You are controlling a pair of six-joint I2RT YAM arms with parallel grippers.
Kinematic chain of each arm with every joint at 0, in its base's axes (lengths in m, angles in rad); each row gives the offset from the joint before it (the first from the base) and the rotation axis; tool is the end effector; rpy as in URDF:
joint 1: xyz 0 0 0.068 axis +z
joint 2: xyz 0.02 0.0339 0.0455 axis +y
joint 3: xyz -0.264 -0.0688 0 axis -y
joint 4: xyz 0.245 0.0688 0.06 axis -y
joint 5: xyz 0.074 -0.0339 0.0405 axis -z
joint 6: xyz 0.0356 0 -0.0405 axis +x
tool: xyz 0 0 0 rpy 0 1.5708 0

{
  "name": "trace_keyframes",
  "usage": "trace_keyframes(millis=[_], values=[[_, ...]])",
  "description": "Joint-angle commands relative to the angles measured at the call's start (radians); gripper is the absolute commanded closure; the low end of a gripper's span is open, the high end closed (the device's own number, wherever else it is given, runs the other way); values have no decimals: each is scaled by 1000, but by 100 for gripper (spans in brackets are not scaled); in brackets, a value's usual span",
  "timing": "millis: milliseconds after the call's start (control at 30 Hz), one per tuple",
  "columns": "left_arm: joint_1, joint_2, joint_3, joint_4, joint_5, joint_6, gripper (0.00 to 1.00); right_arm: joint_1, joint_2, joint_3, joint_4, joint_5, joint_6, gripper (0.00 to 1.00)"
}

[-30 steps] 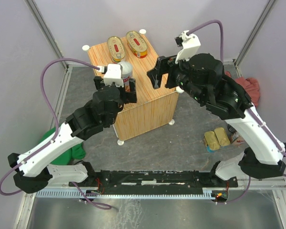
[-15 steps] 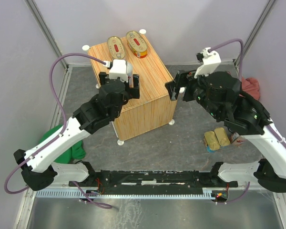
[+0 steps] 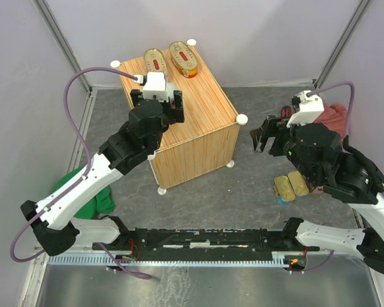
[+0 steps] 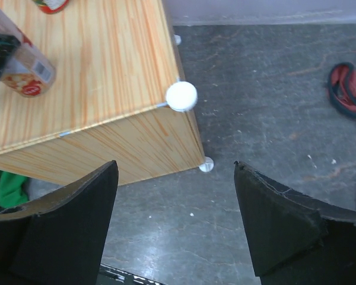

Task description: Place and organize the canned foods onto the counter

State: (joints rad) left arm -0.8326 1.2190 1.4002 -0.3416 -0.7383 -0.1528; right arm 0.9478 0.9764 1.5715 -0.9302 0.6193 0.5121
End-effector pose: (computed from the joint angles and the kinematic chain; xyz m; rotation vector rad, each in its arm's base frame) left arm 0.1915 -0.1749 0.4485 0.0368 1.6898 -0.0991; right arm 0.0977 0.1006 0.4854 0.0107 1.8635 0.4279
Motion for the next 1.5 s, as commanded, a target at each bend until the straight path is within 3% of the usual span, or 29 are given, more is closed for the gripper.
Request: trace_keyframes(millis=[0, 333, 667, 1100, 1467], values=[[21, 20, 3, 100, 32, 61, 11, -2, -59, -34, -50, 106, 39, 14], [74, 61, 19, 126, 94, 67, 26, -2, -158, -150, -95, 180, 83, 19], [159, 91, 31, 148, 156, 71, 33, -2, -171, -201, -118, 230, 98, 23], [295, 166, 82, 194, 268, 92, 35, -33, -134, -232, -96, 237, 94, 25], [346, 220, 136, 193, 278, 89, 36, -149, -110, -251, -65, 142, 55, 24]])
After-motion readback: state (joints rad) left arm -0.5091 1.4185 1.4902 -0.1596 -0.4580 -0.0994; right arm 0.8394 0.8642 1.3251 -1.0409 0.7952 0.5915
